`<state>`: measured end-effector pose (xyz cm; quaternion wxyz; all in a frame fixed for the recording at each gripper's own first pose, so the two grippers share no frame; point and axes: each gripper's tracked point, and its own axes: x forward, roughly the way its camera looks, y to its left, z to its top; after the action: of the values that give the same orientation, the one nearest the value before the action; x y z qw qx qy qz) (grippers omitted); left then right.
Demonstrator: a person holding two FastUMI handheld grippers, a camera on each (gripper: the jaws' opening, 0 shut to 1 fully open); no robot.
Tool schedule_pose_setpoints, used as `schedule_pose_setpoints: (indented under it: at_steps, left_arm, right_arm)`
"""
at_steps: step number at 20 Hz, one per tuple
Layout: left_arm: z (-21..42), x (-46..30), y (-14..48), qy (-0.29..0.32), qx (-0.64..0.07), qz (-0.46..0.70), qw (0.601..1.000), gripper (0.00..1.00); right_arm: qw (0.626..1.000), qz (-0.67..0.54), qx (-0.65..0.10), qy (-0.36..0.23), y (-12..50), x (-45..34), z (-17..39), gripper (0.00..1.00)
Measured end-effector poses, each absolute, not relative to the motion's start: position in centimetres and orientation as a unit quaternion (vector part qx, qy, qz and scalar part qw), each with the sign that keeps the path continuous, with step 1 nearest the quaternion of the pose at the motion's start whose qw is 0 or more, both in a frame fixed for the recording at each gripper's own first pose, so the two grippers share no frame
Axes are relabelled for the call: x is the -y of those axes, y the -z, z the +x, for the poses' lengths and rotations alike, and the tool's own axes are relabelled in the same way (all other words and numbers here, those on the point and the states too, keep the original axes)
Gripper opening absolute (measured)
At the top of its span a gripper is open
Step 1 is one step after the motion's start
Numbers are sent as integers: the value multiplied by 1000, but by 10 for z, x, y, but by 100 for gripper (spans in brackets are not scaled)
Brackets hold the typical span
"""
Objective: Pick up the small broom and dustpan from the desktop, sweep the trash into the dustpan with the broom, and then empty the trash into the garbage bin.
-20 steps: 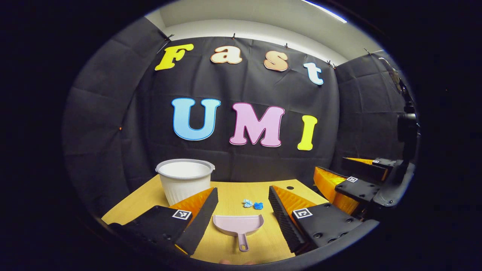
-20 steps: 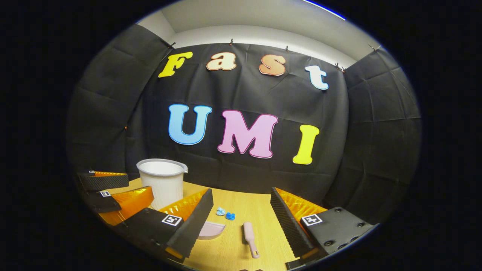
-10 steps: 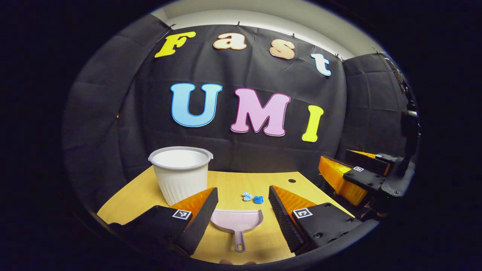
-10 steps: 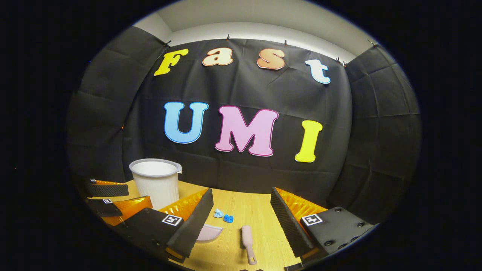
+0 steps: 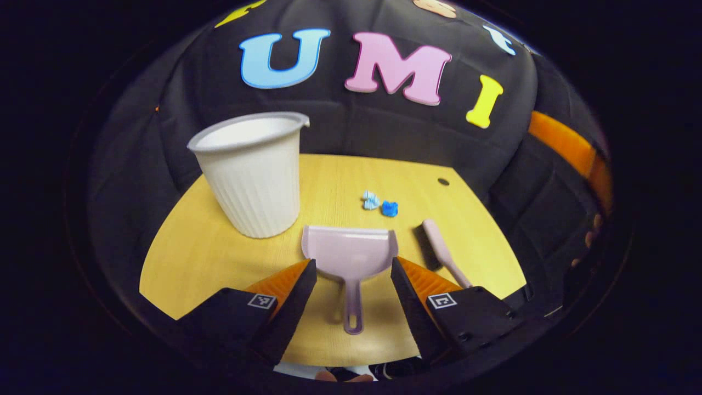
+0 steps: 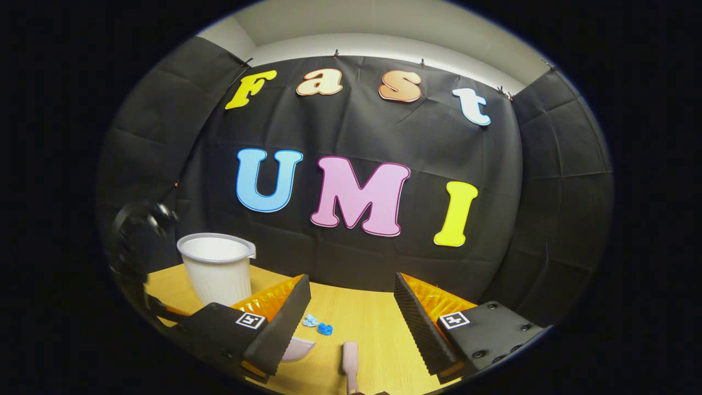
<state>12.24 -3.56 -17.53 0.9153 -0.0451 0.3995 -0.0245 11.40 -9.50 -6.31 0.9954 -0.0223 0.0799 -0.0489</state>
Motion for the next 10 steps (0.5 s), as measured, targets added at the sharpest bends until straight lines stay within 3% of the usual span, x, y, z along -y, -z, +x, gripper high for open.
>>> schedule_pose_setpoints:
  at_steps: [5, 8, 10]
  left_arm:
    - [130, 49, 249, 21, -521, -53, 852, 83]
    - [142, 50, 280, 6, -569, -44, 821, 83]
    - [151, 50, 289, 0, -600, -38, 799, 83]
  right_arm:
    - [986, 17, -164, 34, 129, 116, 104, 99]
    - [972, 71, -221, 41, 173, 123, 85, 95]
    - [963, 92, -250, 36, 196, 122, 77, 99]
